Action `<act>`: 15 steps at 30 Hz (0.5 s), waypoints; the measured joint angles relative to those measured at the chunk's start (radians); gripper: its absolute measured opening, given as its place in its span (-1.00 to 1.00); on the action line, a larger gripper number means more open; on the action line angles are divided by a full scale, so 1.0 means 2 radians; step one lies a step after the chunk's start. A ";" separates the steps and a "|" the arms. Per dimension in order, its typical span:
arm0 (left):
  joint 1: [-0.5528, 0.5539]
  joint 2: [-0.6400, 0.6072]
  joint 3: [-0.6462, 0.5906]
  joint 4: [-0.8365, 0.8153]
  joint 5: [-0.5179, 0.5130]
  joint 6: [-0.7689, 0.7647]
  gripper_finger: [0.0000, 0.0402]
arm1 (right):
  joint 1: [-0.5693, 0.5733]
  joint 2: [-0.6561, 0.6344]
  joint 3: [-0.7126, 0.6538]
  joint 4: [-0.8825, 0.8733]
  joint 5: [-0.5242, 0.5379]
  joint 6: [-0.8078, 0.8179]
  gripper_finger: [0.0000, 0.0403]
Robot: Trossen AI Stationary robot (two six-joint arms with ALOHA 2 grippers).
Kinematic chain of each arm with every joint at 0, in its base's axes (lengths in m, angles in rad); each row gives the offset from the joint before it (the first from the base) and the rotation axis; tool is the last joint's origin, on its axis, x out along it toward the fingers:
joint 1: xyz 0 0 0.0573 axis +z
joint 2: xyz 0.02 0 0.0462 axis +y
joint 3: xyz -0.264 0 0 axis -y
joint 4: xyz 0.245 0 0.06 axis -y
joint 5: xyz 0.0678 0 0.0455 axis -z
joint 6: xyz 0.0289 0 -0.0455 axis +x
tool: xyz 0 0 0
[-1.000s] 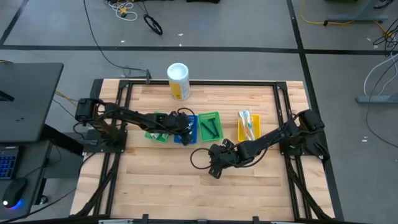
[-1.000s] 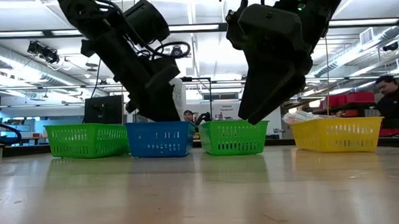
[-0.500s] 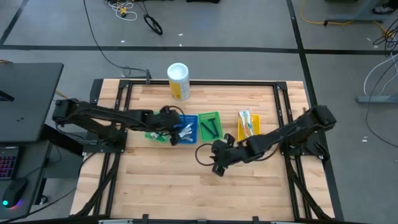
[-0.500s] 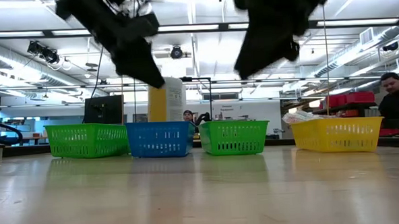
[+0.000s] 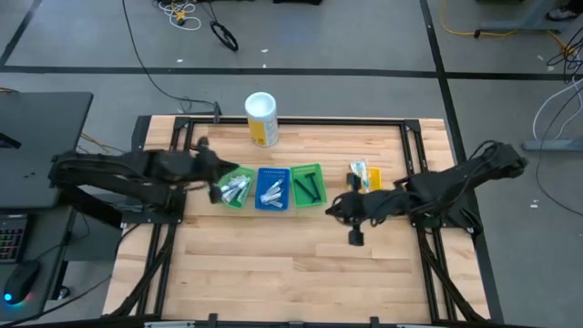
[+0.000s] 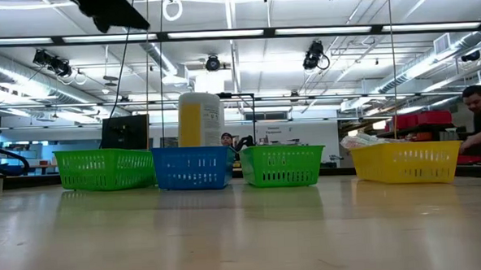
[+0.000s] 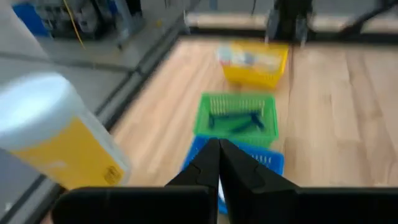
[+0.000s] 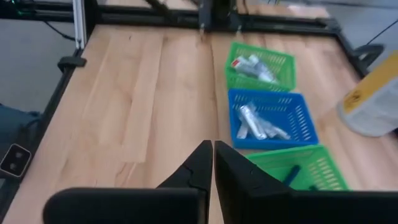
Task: Pick & Place Travel size toiletries
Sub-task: Return to Home Position
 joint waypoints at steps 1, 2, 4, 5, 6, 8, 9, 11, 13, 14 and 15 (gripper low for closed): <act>0.000 -0.018 0.000 0.000 -0.002 0.004 -0.94 | 0.000 -0.010 0.000 -0.004 0.001 -0.004 -0.88; 0.000 -0.036 0.000 -0.008 -0.001 0.010 -0.95 | 0.000 -0.020 0.000 -0.008 0.001 -0.010 -0.88; 0.000 -0.068 0.000 -0.024 0.000 0.022 -0.97 | 0.000 -0.036 0.000 -0.015 0.002 -0.020 -0.88; 0.000 -0.084 0.000 -0.025 0.003 0.026 -0.97 | 0.000 -0.043 0.000 -0.020 0.002 -0.024 -0.88; 0.000 -0.101 0.000 -0.031 0.010 0.031 -0.97 | 0.000 -0.048 0.000 -0.022 0.001 -0.030 -0.88; 0.000 -0.127 0.000 -0.043 0.023 0.039 -0.95 | 0.000 -0.060 -0.005 -0.022 0.001 -0.043 -0.88; 0.000 -0.139 0.000 -0.041 0.029 0.042 -0.94 | 0.000 -0.066 -0.012 -0.024 0.001 -0.051 -0.88; 0.000 -0.167 0.000 -0.050 0.040 0.045 -0.92 | -0.001 -0.079 -0.029 -0.022 0.001 -0.059 -0.88; 0.000 -0.187 0.000 -0.050 0.046 0.045 -0.93 | -0.002 -0.096 -0.053 -0.020 0.002 -0.060 -0.88; 0.000 -0.198 0.000 -0.056 0.051 0.049 -0.94 | -0.003 -0.106 -0.065 -0.015 0.001 -0.060 -0.88; 0.000 -0.208 -0.001 -0.065 0.055 0.053 -0.96 | -0.004 -0.119 -0.079 -0.004 0.002 -0.060 -0.88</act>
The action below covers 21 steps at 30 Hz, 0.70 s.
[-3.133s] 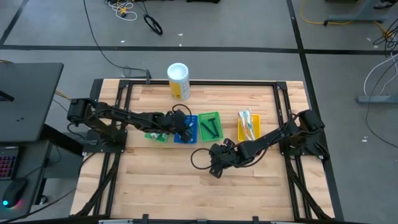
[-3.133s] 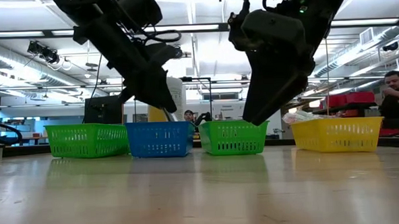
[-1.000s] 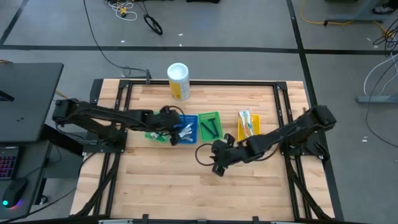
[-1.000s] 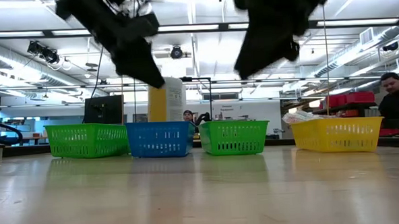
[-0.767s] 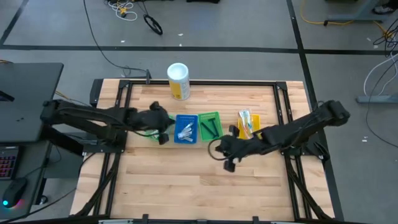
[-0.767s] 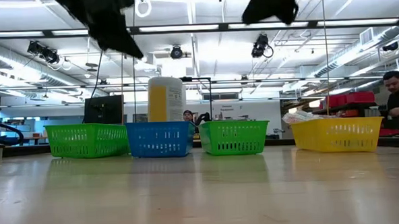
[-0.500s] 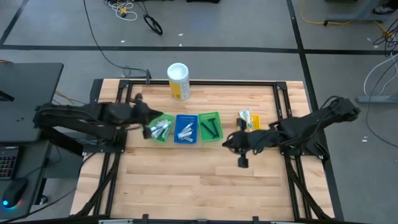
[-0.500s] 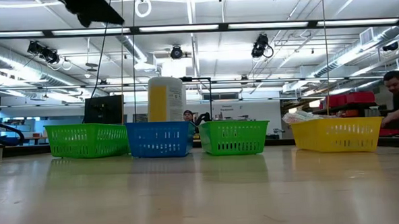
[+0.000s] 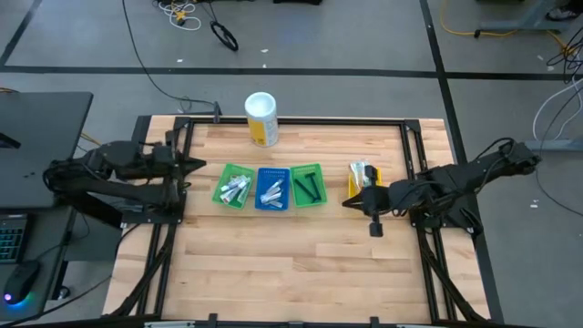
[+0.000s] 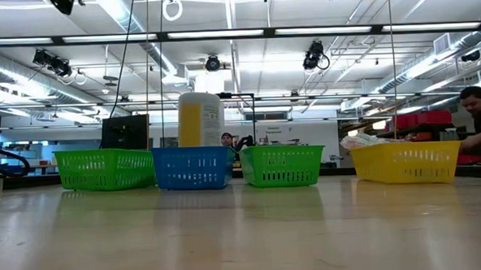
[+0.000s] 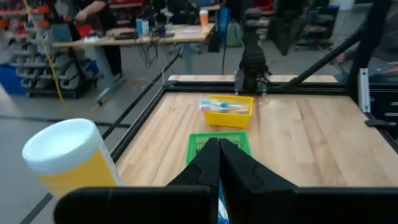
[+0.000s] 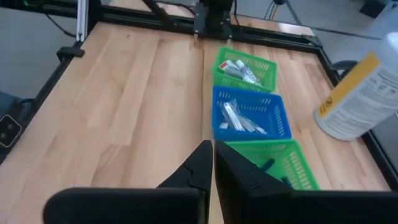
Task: Pick & Place Travel size toiletries
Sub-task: Return to Home Position
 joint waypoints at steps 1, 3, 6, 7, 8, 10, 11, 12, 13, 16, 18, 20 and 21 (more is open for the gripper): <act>0.000 -0.009 -0.004 -0.002 0.002 0.003 -0.97 | 0.000 -0.013 -0.014 0.008 0.000 0.000 -0.88; 0.000 -0.031 -0.022 0.006 0.006 0.004 -0.97 | 0.000 -0.042 -0.043 0.027 0.000 0.000 -0.88; 0.000 -0.068 -0.071 0.041 0.007 0.009 -0.94 | 0.000 -0.095 -0.094 0.073 0.000 -0.010 -0.88; 0.000 -0.081 -0.090 0.057 0.011 0.012 -0.93 | 0.000 -0.114 -0.113 0.093 0.000 -0.017 -0.88; 0.000 -0.095 -0.111 0.075 0.018 0.014 -0.92 | 0.000 -0.132 -0.132 0.110 -0.002 -0.022 -0.88; 0.000 -0.118 -0.154 0.127 0.042 0.026 -0.92 | 0.000 -0.173 -0.171 0.140 -0.008 -0.035 -0.88; 0.000 -0.130 -0.175 0.151 0.056 0.036 -0.93 | 0.000 -0.192 -0.190 0.156 -0.013 -0.042 -0.88; 0.000 -0.141 -0.197 0.175 0.069 0.043 -0.94 | 0.000 -0.211 -0.208 0.172 -0.014 -0.048 -0.88; 0.000 -0.149 -0.218 0.203 0.078 0.052 -0.96 | 0.000 -0.232 -0.226 0.183 -0.015 -0.052 -0.88; 0.000 -0.173 -0.273 0.267 0.087 0.065 -0.97 | 0.000 -0.287 -0.265 0.191 -0.015 -0.059 -0.88; 0.000 -0.183 -0.301 0.301 0.088 0.067 -0.96 | 0.000 -0.325 -0.284 0.189 -0.022 -0.060 -0.88; 0.000 -0.194 -0.323 0.318 0.088 0.066 -0.92 | -0.001 -0.360 -0.300 0.191 -0.040 -0.066 -0.88; 0.000 -0.198 -0.332 0.328 0.088 0.066 -0.91 | 0.000 -0.376 -0.306 0.189 -0.052 -0.071 -0.88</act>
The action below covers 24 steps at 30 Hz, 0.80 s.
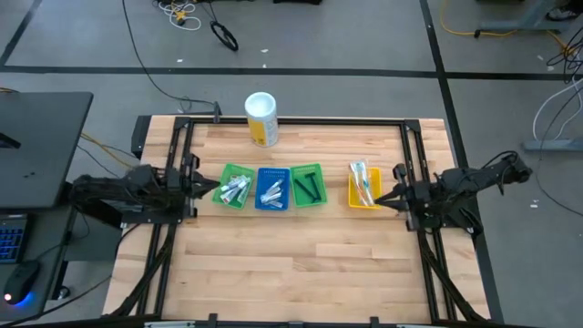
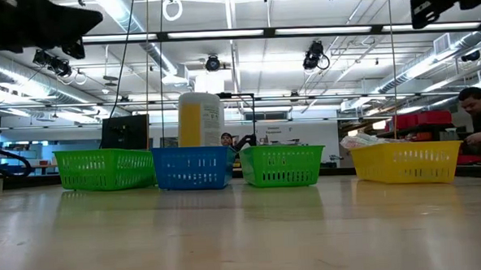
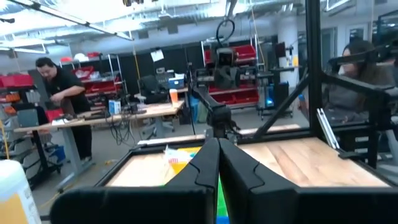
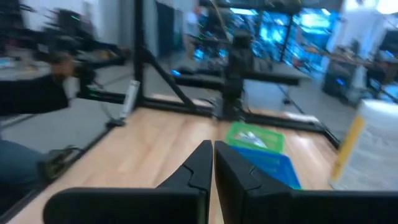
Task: Pick & Place Travel size toiletries
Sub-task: Return to Home Position
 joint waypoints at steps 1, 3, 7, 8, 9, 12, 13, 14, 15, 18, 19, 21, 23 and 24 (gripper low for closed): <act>0.000 -0.002 -0.007 0.003 0.000 0.000 -0.91 | 0.000 -0.016 -0.006 -0.001 -0.012 -0.005 -0.88; 0.000 0.000 -0.017 0.010 0.000 0.000 -0.91 | 0.000 -0.045 -0.018 0.000 -0.028 -0.019 -0.88; 0.000 -0.001 -0.034 0.030 0.000 0.003 -0.97 | 0.000 -0.099 -0.044 -0.020 -0.036 -0.040 -0.88; 0.000 -0.001 -0.039 0.032 0.002 0.003 -0.97 | 0.000 -0.111 -0.051 -0.023 -0.036 -0.041 -0.88; 0.000 0.000 -0.043 0.036 0.003 0.004 -0.97 | 0.000 -0.122 -0.058 -0.023 -0.036 -0.041 -0.88; 0.000 -0.001 -0.051 0.041 0.004 0.006 -0.94 | 0.000 -0.151 -0.076 -0.027 -0.036 -0.044 -0.88; 0.000 -0.001 -0.055 0.041 0.004 0.006 -0.93 | 0.000 -0.151 -0.079 -0.026 -0.036 -0.045 -0.88; 0.000 0.000 -0.059 0.042 0.004 0.006 -0.91 | 0.000 -0.150 -0.083 -0.030 -0.037 -0.045 -0.88; 0.000 -0.001 -0.064 0.051 0.004 0.006 -0.90 | 0.000 -0.150 -0.086 -0.032 -0.040 -0.045 -0.88; 0.000 0.000 -0.070 0.053 0.005 0.002 -0.91 | 0.000 -0.151 -0.098 -0.021 -0.041 -0.045 -0.88; 0.000 0.000 -0.070 0.053 0.006 0.000 -0.92 | 0.000 -0.151 -0.103 -0.021 -0.041 -0.045 -0.88; 0.000 0.001 -0.070 0.054 0.012 0.002 -0.95 | 0.000 -0.151 -0.112 -0.007 -0.041 -0.045 -0.88; 0.000 -0.001 -0.070 0.057 0.012 0.013 -0.97 | 0.000 -0.151 -0.121 0.015 -0.050 -0.045 -0.88; 0.000 -0.001 -0.070 0.059 0.012 0.016 -0.97 | 0.000 -0.151 -0.127 0.024 -0.059 -0.045 -0.88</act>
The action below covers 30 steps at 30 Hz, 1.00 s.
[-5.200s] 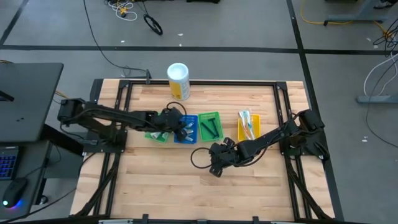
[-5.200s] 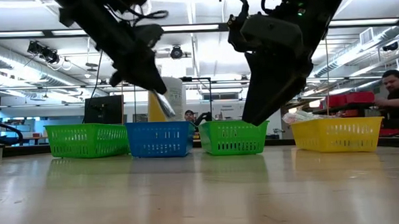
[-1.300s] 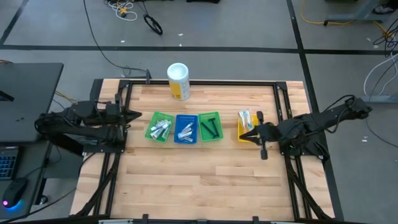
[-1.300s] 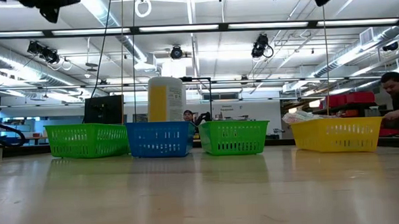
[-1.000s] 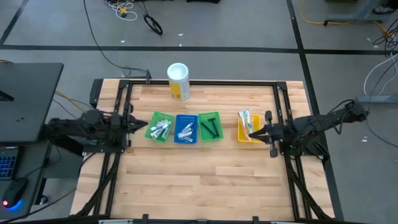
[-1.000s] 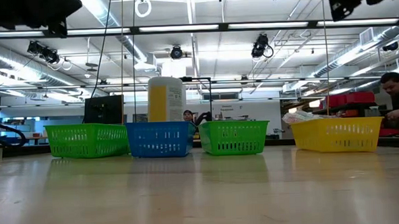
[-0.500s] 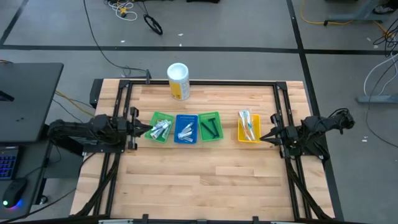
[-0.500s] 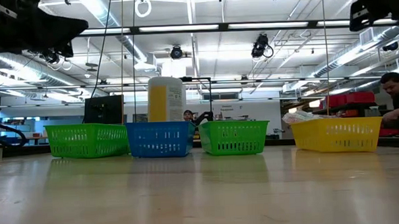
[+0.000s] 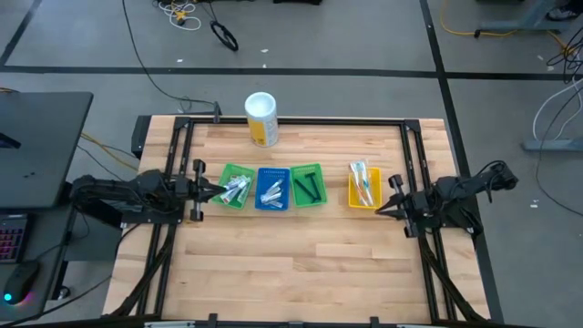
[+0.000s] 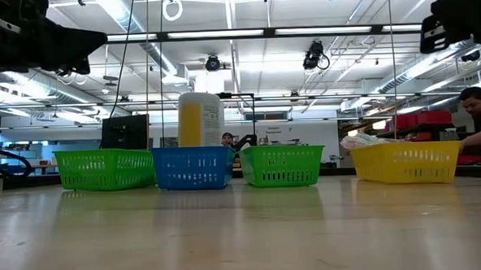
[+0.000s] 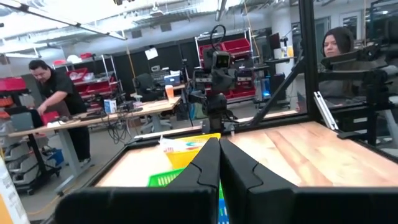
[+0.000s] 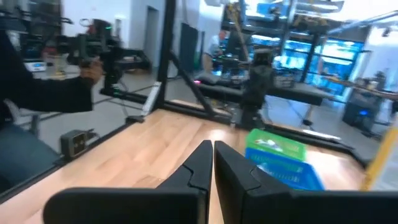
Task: Pick & Place Travel size toiletries
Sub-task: Return to Home Position
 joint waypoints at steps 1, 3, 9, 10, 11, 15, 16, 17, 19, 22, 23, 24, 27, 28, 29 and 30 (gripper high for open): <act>0.000 0.001 0.000 0.002 0.000 0.005 -0.97 | 0.000 0.000 -0.007 0.006 -0.008 0.000 -0.88; 0.000 0.001 0.000 0.003 0.000 0.008 -0.95 | 0.000 0.000 -0.023 0.020 -0.017 0.005 -0.88; 0.000 0.001 0.000 -0.001 0.001 0.007 -0.86 | -0.001 0.004 -0.054 0.052 -0.022 0.019 -0.88; 0.000 0.001 0.000 -0.003 0.001 0.007 -0.86 | -0.001 0.006 -0.054 0.055 -0.021 0.021 -0.88; 0.000 0.001 0.000 -0.006 0.001 0.007 -0.87 | -0.001 0.006 -0.054 0.055 -0.020 0.022 -0.88; 0.000 0.002 0.000 -0.027 0.001 -0.001 -0.91 | -0.001 0.006 -0.054 0.055 -0.018 0.032 -0.88; 0.000 0.002 0.000 -0.030 0.001 -0.006 -0.92 | -0.001 0.006 -0.054 0.055 -0.011 0.039 -0.88; 0.000 0.002 0.000 -0.032 0.001 -0.015 -0.94 | -0.001 0.006 -0.054 0.056 -0.002 0.048 -0.88; 0.000 0.002 0.000 -0.040 0.001 -0.029 -0.95 | -0.001 0.006 -0.054 0.059 0.018 0.059 -0.88; 0.000 0.001 -0.001 -0.052 0.001 -0.032 -0.96 | -0.001 0.006 -0.054 0.063 0.032 0.061 -0.88; 0.000 0.001 -0.001 -0.056 0.001 -0.033 -0.95 | -0.001 0.006 -0.054 0.063 0.032 0.061 -0.88; 0.000 0.002 -0.001 -0.059 0.001 -0.037 -0.94 | -0.001 0.006 -0.054 0.063 0.032 0.061 -0.88; 0.000 0.002 -0.001 -0.061 0.003 -0.062 -0.91 | -0.001 0.006 -0.054 0.063 0.032 0.061 -0.88; 0.000 0.002 -0.001 -0.062 0.005 -0.071 -0.90 | -0.001 0.006 -0.054 0.063 0.032 0.061 -0.88; 0.000 0.002 -0.001 -0.062 0.006 -0.079 -0.89 | -0.001 0.006 -0.054 0.063 0.032 0.061 -0.88; 0.000 0.002 -0.001 -0.063 0.011 -0.085 -0.89 | -0.001 0.006 -0.054 0.063 0.032 0.061 -0.88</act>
